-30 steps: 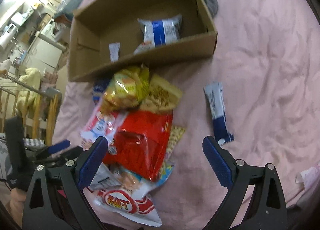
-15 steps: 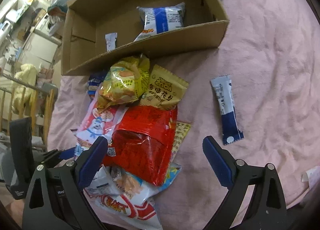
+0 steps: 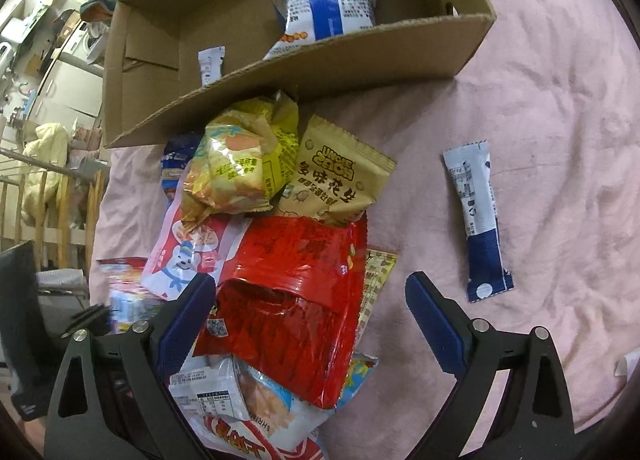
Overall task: Organize snacks
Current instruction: 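Grasp the white-red Life chip bag with the left gripper while the right grasps the red bag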
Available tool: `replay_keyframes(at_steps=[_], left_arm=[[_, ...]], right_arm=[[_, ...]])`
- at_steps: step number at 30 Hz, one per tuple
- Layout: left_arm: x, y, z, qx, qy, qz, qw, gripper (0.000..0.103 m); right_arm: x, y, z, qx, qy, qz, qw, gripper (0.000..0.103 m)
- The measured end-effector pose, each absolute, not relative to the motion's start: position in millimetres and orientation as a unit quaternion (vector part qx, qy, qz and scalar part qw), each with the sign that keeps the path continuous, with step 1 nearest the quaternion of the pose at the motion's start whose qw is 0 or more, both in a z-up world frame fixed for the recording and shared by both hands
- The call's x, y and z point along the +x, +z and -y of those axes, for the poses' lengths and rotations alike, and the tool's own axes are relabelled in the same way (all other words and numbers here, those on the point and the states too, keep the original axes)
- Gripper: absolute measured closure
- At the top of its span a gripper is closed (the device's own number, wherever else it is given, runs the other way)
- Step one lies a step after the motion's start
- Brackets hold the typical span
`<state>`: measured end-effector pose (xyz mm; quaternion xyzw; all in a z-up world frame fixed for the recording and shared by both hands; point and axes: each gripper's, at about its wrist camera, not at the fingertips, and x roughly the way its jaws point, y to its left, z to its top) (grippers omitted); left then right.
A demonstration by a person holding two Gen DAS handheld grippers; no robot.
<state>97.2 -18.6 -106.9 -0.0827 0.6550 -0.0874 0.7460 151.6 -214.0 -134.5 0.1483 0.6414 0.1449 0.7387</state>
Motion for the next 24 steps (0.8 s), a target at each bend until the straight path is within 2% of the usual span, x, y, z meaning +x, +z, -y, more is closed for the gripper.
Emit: replay_keyframes(at_steps=[5, 11, 15, 16, 18, 19, 24], left_arm=[[92.6, -76.8, 2.2, -0.091, -0.063, -0.615, 0.781, 0.068], [97.8, -67.8, -15.7, -0.093, -0.03, -0.578, 0.81, 0.068], [100.5, -71.6, -16.8, -0.101, -0.028, -0.582, 0.806, 0.068], [99.3, -71.8, -16.3, -0.103, -0.029, -0.582, 0.806, 0.068], [97.8, -70.8, -13.7, -0.108, -0.032, -0.581, 0.806, 0.068], [97.5, -70.2, -12.6, -0.109, -0.034, -0.58, 0.807, 0.068], [97.0, -66.6, -8.5, -0.102, -0.034, -0.572, 0.813, 0.068]], right_arm=[[155.6, -142.1, 208.7, 0.151, 0.148, -0.651, 0.729, 0.005], [160.8, -149.9, 189.9, 0.112, 0.151, -0.661, 0.726, 0.006], [157.7, -142.8, 186.0, 0.084, 0.162, -0.648, 0.74, 0.024], [156.8, -139.9, 187.9, 0.084, 0.164, -0.644, 0.743, 0.033], [155.2, -134.0, 191.5, 0.082, 0.17, -0.635, 0.749, 0.041], [154.4, -131.7, 192.9, 0.086, 0.176, -0.633, 0.749, 0.049], [146.6, -121.0, 199.6, 0.097, 0.191, -0.622, 0.753, 0.052]])
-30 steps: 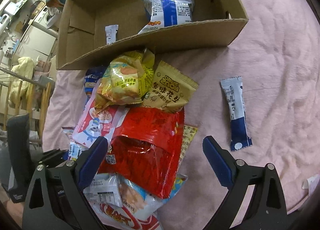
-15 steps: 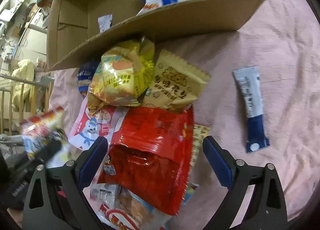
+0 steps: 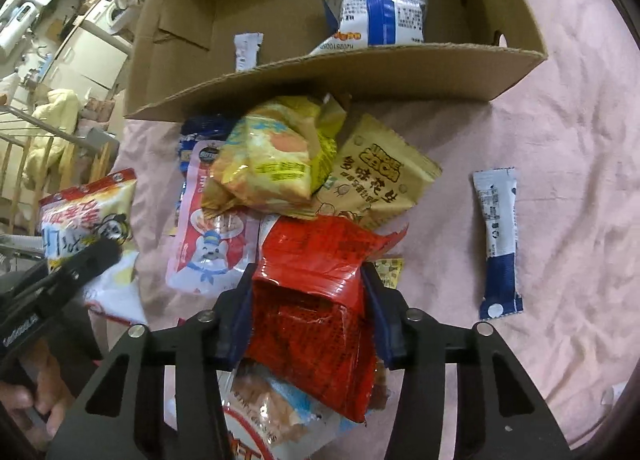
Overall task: Organize snacks
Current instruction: 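Grasp the white-red Life chip bag with the left gripper while the right grasps the red bag, then carry both bags into the box and open both grippers to release them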
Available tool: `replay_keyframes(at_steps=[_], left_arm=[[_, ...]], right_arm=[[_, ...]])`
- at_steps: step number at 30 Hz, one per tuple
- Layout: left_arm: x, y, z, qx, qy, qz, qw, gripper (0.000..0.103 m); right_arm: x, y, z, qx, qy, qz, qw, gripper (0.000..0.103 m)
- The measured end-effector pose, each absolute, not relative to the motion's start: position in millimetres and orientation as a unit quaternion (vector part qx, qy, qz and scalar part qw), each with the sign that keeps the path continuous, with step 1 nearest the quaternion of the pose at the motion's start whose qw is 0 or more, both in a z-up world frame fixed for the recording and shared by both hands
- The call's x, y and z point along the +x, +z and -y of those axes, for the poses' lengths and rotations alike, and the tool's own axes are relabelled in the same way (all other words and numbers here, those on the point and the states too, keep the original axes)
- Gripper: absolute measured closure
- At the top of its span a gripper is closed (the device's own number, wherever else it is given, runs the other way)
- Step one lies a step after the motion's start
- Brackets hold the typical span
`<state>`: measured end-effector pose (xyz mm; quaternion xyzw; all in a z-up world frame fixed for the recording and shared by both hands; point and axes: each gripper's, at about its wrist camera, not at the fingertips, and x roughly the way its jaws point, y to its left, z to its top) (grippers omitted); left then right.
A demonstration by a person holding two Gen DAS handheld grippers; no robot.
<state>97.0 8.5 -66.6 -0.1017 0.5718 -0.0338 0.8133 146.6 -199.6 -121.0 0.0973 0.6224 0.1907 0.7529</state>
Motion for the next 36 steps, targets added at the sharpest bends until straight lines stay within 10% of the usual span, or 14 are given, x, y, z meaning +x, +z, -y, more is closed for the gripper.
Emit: replay_keyframes(at_steps=[36], left_arm=[[137.1, 0.2, 1.5, -0.047, -0.014, -0.495, 0.867, 0.067]], right_arm=[[155.3, 2.5, 261.1, 0.156, 0.185, -0.399, 0.885, 0.052]])
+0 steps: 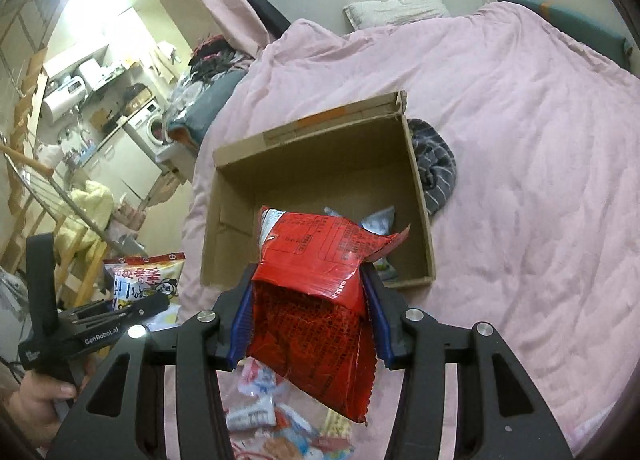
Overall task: Organize snacks
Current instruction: 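Carry both bags into the box and open both grippers to release them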
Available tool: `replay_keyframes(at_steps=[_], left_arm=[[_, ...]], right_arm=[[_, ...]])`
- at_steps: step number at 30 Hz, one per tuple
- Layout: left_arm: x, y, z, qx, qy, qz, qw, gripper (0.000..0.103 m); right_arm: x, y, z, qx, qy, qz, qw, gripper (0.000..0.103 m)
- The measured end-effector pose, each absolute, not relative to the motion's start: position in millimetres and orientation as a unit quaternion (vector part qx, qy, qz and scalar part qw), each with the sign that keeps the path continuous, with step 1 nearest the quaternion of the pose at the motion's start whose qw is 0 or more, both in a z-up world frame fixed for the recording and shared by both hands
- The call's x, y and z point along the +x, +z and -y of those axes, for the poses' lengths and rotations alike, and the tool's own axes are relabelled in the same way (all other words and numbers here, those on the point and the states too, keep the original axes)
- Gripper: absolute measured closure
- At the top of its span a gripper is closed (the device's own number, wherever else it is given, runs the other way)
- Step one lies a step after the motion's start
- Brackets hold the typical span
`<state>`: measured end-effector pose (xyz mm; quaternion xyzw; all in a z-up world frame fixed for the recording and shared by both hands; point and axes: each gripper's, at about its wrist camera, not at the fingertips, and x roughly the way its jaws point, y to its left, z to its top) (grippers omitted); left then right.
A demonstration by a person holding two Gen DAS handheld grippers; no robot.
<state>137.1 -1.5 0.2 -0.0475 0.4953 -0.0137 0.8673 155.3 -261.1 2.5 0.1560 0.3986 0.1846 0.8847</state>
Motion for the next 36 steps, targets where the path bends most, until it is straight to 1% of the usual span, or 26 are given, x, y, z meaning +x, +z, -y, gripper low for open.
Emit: replay_keyframes(at_steps=[6, 15, 20, 26, 28, 32, 36], left_arm=[[167.4, 9.5, 11.7, -0.029, -0.025, -0.478, 0.878, 0.067], [209.2, 2.6, 33.8, -0.011, -0.042, -0.474, 0.879, 0.067], [225.6, 0.8, 40.6, -0.011, -0.042, -0.463, 0.885, 0.067], [237.6, -9.9, 41.9, -0.019, -0.046, -0.452, 0.89, 0.067], [241.1, -15.6, 38.7, -0.027, -0.046, -0.458, 0.887, 0.067], [249.6, -24.2, 34.0, -0.044, -0.054, -0.474, 0.878, 0.067], [254.0, -29.8, 32.6, -0.052, -0.056, -0.48, 0.874, 0.067]], right_arm=[[180.1, -2.6, 255.1, 0.145, 0.18, -0.397, 0.888, 0.052], [215.6, -13.0, 256.1, 0.153, 0.172, -0.397, 0.888, 0.052], [233.9, -15.3, 274.3, 0.233, 0.207, -0.378, 0.872, 0.052], [259.0, -37.8, 301.5, 0.335, 0.223, -0.392, 0.827, 0.052], [268.2, -42.3, 303.0, 0.348, 0.222, -0.397, 0.82, 0.052], [281.0, -52.3, 296.9, 0.345, 0.219, -0.415, 0.813, 0.052], [290.7, -58.8, 282.9, 0.307, 0.207, -0.433, 0.822, 0.051]])
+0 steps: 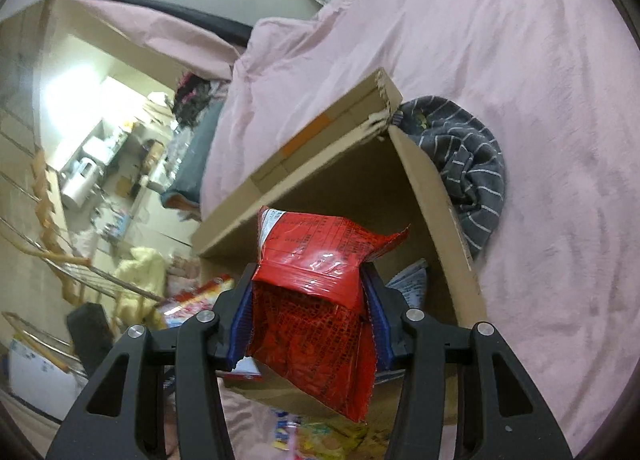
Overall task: Organize snacks
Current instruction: 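Carry both bags into the box and open both grippers to release them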
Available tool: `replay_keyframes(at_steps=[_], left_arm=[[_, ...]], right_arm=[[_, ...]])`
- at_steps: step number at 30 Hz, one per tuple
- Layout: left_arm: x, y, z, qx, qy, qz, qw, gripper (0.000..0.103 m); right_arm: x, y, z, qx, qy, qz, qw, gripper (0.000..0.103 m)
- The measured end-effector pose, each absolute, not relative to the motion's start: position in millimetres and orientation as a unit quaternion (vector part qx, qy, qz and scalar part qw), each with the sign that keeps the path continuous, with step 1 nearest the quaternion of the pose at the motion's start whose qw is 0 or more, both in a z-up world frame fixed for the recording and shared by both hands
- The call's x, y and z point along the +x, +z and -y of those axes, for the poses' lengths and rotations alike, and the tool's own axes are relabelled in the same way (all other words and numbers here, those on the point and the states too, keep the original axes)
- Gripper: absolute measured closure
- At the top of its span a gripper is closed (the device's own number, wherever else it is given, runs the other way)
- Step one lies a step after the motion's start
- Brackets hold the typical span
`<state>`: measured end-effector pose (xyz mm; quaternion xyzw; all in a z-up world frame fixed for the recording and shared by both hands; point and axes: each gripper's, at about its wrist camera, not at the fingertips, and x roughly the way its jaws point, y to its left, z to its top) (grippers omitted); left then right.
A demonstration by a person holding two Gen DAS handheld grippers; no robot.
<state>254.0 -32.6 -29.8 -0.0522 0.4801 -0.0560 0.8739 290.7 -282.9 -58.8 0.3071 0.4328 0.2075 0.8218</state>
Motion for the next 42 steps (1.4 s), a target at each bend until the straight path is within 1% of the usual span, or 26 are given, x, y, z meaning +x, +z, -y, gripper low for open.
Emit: replay_keyframes(at_steps=[7, 15, 19, 21, 22, 24, 26, 27, 28, 29, 30, 31, 32, 34, 42], left_arm=[[259.1, -36.5, 39.1, -0.041, -0.061, -0.491, 0.868, 0.067], [262.5, -41.6, 38.8, -0.044, -0.055, -0.495, 0.866, 0.066], [261.8, -39.3, 40.0, -0.044, -0.054, -0.49, 0.869, 0.066], [260.5, -38.0, 40.7, -0.042, -0.056, -0.486, 0.871, 0.066], [260.0, -37.5, 41.0, -0.041, -0.056, -0.485, 0.872, 0.066], [258.9, -36.5, 41.2, -0.039, -0.055, -0.483, 0.873, 0.066], [258.4, -36.4, 40.5, -0.039, -0.053, -0.484, 0.873, 0.065], [258.6, -36.5, 40.2, -0.041, -0.053, -0.485, 0.872, 0.064], [258.6, -36.3, 40.0, -0.044, -0.054, -0.485, 0.872, 0.063], [258.6, -36.0, 40.3, -0.044, -0.055, -0.486, 0.871, 0.056], [258.0, -35.1, 40.7, -0.043, -0.056, -0.485, 0.872, 0.045], [257.2, -33.9, 41.0, -0.041, -0.055, -0.481, 0.874, 0.04], [256.5, -32.7, 40.9, -0.039, -0.053, -0.477, 0.876, 0.032], [254.4, -29.8, 41.6, -0.032, -0.047, -0.468, 0.882, 0.026], [251.8, -27.5, 40.4, -0.031, -0.045, -0.462, 0.885, 0.025]], right_arm=[[298.0, -64.8, 262.7, 0.254, 0.174, -0.453, 0.837, 0.049], [299.7, -63.5, 248.0, 0.2, 0.154, -0.457, 0.853, 0.048], [300.3, -61.6, 248.8, 0.193, 0.151, -0.455, 0.856, 0.046], [299.6, -59.5, 249.2, 0.192, 0.152, -0.451, 0.858, 0.043], [299.0, -58.1, 249.7, 0.191, 0.152, -0.448, 0.86, 0.038], [297.7, -55.5, 251.1, 0.195, 0.155, -0.441, 0.862, 0.032], [295.7, -51.5, 253.1, 0.201, 0.158, -0.433, 0.864, 0.018], [294.4, -49.5, 253.7, 0.204, 0.159, -0.428, 0.866, 0.016], [292.9, -46.9, 255.1, 0.206, 0.16, -0.421, 0.869, 0.012], [291.8, -45.1, 255.4, 0.206, 0.162, -0.417, 0.87, 0.012], [291.6, -44.0, 255.5, 0.204, 0.163, -0.416, 0.871, 0.012], [292.5, -44.0, 255.6, 0.203, 0.163, -0.416, 0.871, 0.012], [292.6, -44.0, 255.7, 0.203, 0.163, -0.417, 0.871, 0.012], [292.6, -44.6, 257.4, 0.206, 0.163, -0.419, 0.869, 0.012], [290.2, -38.9, 258.1, 0.207, 0.166, -0.414, 0.871, 0.012]])
